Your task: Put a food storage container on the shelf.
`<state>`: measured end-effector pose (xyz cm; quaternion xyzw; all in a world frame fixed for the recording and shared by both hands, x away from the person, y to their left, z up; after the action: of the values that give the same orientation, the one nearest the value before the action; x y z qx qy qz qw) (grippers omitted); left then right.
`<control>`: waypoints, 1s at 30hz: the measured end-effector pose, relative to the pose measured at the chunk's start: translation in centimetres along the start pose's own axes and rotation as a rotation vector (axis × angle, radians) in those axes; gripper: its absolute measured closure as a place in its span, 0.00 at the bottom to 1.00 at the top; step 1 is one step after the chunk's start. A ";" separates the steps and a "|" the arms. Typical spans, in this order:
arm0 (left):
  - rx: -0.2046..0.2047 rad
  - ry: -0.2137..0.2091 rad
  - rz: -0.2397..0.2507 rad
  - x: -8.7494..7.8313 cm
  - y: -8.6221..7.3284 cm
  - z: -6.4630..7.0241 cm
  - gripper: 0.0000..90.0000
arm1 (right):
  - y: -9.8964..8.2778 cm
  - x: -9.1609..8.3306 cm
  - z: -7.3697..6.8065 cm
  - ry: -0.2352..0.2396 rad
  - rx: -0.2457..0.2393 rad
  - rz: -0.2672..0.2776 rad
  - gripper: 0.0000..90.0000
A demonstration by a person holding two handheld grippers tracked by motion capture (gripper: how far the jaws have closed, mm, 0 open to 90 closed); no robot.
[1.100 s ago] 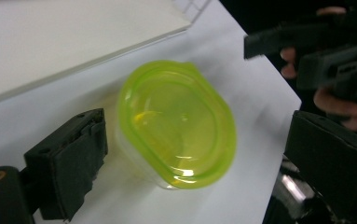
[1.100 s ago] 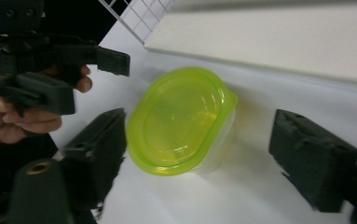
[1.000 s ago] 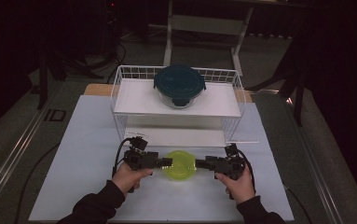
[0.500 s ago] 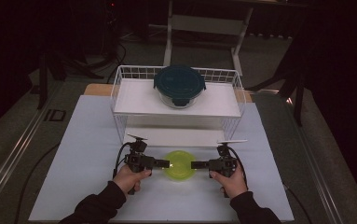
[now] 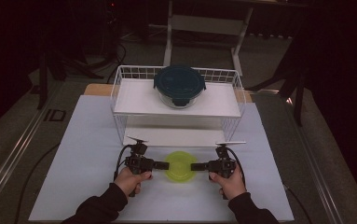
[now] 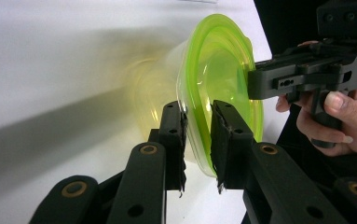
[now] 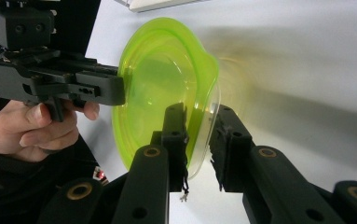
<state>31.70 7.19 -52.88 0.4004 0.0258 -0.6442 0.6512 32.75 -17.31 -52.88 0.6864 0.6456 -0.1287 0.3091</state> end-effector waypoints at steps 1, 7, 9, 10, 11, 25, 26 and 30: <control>-0.008 -0.006 0.000 0.0 0.0 0.0 0.84 | -0.1 0.0 0.0 0.003 0.004 0.001 0.85; -0.005 -0.018 -0.007 -0.2 -0.4 0.0 0.85 | -0.5 -0.3 -0.2 0.022 -0.005 0.002 0.86; -0.003 -0.019 -0.010 -0.3 -0.5 -0.1 0.86 | -0.6 -0.3 -0.3 0.027 -0.004 0.003 0.87; -0.003 -0.018 -0.014 -0.3 -0.5 -0.1 0.86 | -0.6 -0.3 -0.3 0.027 -0.004 0.003 0.87; -0.006 -0.019 -0.016 -0.4 -0.7 -0.1 0.86 | -0.7 -0.3 -0.6 0.023 -0.010 0.007 0.87; 0.006 -0.006 -0.001 -1.8 -0.8 0.8 0.89 | -1.1 -0.6 -2.2 0.005 -0.053 0.005 0.91; 0.008 -0.010 0.001 -2.0 -0.8 0.9 0.89 | -1.1 -0.7 -2.3 0.005 -0.053 0.007 0.91; 0.018 -0.030 0.017 -2.6 -0.5 1.6 0.89 | -1.0 -1.3 -3.2 0.009 -0.074 0.018 0.91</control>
<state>30.07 8.57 -50.61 0.3968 0.0069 -0.6445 0.6535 30.85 -16.50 -49.87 0.6808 0.6450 -0.0990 0.3326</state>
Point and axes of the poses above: each handheld gripper's, and its own axes: x roughly forward along the jaws, y roughly out of its top, z roughly to its right, the point moved 4 cm from there along x, roughly forward along the jaws, and after that the axes turned 7 degrees about x, right-handed, at the moved point
